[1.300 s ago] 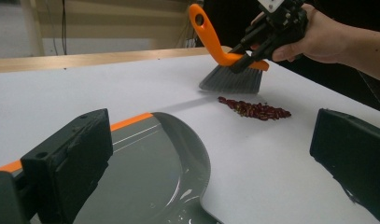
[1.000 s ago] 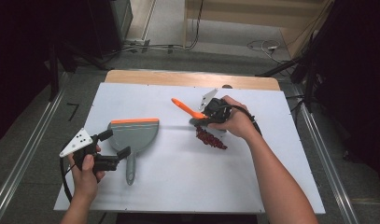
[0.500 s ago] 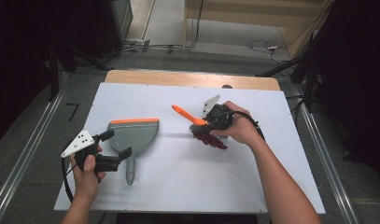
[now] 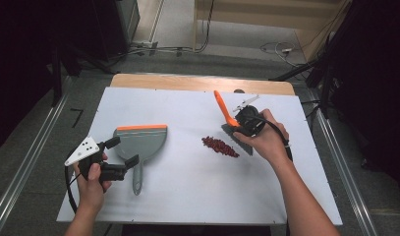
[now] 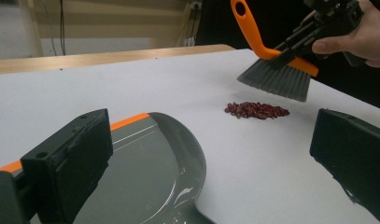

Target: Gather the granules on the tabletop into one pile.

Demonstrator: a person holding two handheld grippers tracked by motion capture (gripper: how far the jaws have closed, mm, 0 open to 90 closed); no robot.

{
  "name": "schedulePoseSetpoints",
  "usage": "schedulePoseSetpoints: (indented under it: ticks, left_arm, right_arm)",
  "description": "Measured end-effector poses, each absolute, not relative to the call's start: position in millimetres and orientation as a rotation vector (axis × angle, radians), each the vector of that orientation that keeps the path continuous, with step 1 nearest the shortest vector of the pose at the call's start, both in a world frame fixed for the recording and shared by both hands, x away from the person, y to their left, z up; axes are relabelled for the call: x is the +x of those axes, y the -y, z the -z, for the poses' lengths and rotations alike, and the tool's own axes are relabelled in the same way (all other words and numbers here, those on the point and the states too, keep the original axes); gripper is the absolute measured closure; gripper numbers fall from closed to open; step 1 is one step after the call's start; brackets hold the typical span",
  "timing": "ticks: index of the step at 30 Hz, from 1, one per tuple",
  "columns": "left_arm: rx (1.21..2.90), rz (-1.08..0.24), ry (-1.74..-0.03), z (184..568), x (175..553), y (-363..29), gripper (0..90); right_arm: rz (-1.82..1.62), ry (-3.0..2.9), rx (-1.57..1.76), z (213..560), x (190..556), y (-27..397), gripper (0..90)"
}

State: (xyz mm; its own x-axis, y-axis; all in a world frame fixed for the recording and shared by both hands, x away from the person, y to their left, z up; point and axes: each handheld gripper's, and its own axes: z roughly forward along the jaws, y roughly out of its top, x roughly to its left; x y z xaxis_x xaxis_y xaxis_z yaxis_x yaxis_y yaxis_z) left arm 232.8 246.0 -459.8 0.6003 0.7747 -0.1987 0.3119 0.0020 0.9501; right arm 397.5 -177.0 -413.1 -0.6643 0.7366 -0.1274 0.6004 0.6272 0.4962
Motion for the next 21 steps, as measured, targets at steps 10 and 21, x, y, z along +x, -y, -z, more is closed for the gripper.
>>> schedulePoseSetpoints:
  ticks: [10, 21]
  left_arm:
    - [1.591, -0.464, -0.933, 459.4, 232.8, -242.6, 0.0]
    - [1.59, -0.468, -0.935, 459.5, 232.7, -243.9, 0.0]
  right_arm:
    - [-0.605, -2.43, 1.431, 429.9, 399.0, 173.9, 69.1]
    - [-0.557, -2.405, 1.437, 430.4, 406.1, 150.6, 69.1]
